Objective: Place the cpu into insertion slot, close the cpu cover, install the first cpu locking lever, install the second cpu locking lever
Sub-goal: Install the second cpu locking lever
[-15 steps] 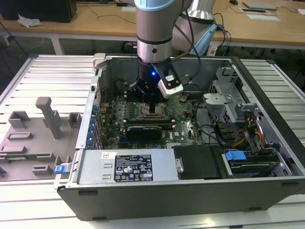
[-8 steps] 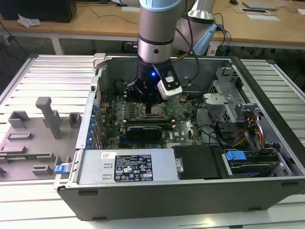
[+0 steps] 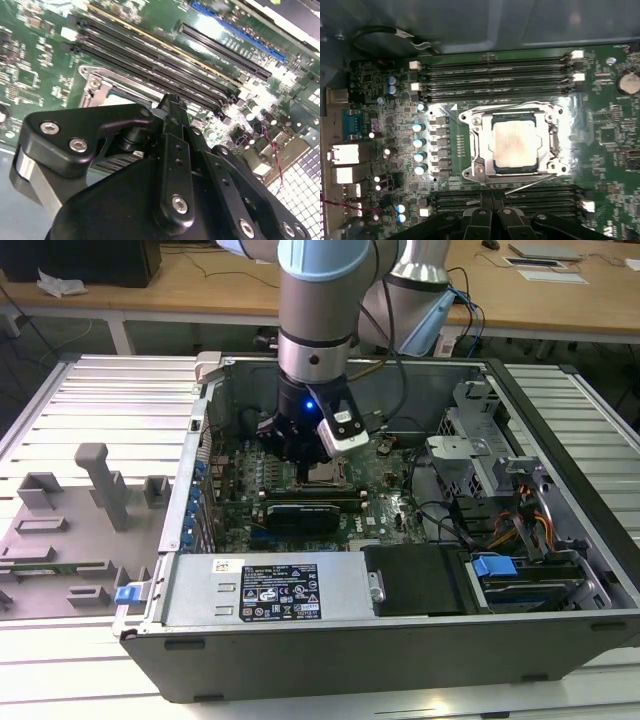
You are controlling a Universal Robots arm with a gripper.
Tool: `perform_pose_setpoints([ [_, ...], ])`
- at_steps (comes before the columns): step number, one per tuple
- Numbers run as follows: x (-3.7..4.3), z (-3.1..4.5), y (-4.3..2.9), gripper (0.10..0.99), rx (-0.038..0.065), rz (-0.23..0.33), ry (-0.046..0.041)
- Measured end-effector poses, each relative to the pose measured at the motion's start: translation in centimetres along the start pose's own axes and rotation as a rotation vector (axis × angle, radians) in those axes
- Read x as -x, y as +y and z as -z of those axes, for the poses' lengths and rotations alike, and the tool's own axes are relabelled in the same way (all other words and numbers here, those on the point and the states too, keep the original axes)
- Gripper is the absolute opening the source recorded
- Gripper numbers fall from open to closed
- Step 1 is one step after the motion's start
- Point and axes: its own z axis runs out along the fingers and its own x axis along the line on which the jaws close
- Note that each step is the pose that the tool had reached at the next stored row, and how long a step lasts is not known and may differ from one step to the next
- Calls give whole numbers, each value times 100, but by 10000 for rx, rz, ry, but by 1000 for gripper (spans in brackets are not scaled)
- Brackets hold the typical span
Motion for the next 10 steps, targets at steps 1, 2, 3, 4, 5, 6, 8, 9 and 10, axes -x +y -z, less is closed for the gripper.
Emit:
perform_pose_setpoints([
  [1, -14, -9, -4, 106, 58, 2, 1],
  [2, -18, -14, -10, 106, 121, 7, 2],
  [3, -21, -17, -16, 106, 186, 9, 2],
  [4, -24, -21, -28, 106, 298, 9, 5],
  [5, -25, -23, -38, 106, 406, 11, 10],
  [6, -25, -27, -57, 106, 569, 15, 19],
  [8, -24, -29, -93, 106, 809, 21, 35],
  [9, -22, -31, -131, 106, 1045, 28, 49],
  [10, -20, -33, -159, 106, 1161, 31, 56],
])
